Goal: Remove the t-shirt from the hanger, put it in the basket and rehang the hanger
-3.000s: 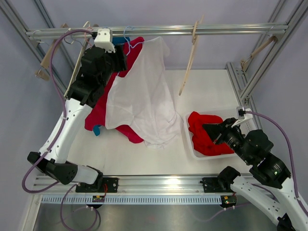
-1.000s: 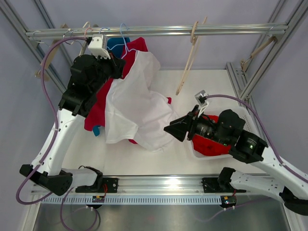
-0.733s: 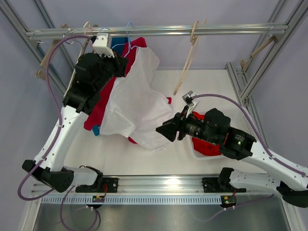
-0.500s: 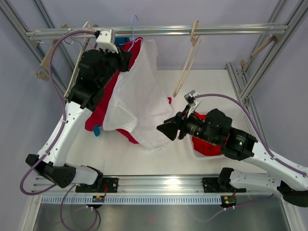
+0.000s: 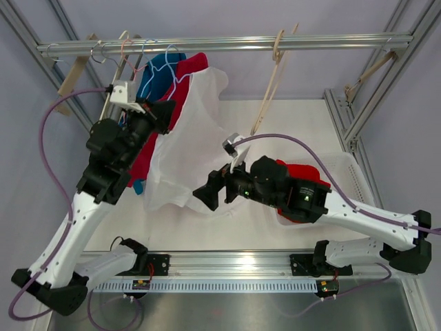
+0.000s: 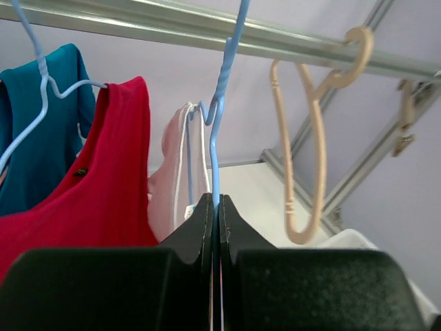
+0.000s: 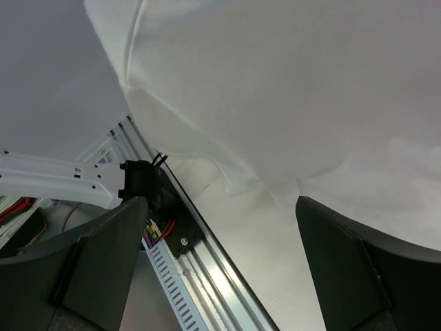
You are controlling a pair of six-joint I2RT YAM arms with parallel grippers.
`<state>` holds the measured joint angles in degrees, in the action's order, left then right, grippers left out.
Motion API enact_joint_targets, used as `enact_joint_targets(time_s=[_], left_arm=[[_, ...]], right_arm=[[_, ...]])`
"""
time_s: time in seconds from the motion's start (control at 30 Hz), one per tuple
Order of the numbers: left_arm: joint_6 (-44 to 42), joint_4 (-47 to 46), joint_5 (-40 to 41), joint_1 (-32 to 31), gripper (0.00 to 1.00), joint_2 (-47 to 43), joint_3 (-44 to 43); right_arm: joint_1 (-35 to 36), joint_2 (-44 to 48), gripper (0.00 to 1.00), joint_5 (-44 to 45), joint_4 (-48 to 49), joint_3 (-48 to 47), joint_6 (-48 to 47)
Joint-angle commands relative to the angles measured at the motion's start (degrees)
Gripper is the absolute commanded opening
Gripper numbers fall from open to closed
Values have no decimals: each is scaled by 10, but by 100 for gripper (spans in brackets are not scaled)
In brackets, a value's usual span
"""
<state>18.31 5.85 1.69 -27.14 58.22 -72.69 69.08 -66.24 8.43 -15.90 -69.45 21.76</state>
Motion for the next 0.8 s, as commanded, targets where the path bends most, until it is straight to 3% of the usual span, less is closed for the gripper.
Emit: enact_joint_targets(time_s=[0.0, 0.23, 0.37, 0.43, 0.47, 0.53, 0.63, 0.7, 0.77], left_arm=[[58, -78, 11, -12, 0, -80, 30], [117, -75, 16, -37, 0, -180, 93], [141, -65, 4, -39, 0, -211, 98], [141, -60, 5, -39, 0, -225, 96], [138, -52, 7, -38, 0, -229, 93], [139, -48, 8, -38, 0, -240, 97], [154, -51, 15, -38, 0, -252, 112], [170, -56, 24, -38, 0, -260, 135], [178, -75, 28, -39, 0, -271, 149]], right_arm=[[42, -44, 99, 30, 59, -49, -24], [146, -158, 100, 67, 86, -110, -65], [157, -199, 99, 70, 76, -150, -70], [163, -210, 94, 69, 74, -160, -70], [171, -216, 81, 69, 73, -168, -71], [181, -226, 70, 69, 70, -186, -73], [201, -249, 42, 73, 62, -208, -77], [214, -263, 38, 92, 59, -222, -77], [218, -269, 16, 99, 62, -227, -66]])
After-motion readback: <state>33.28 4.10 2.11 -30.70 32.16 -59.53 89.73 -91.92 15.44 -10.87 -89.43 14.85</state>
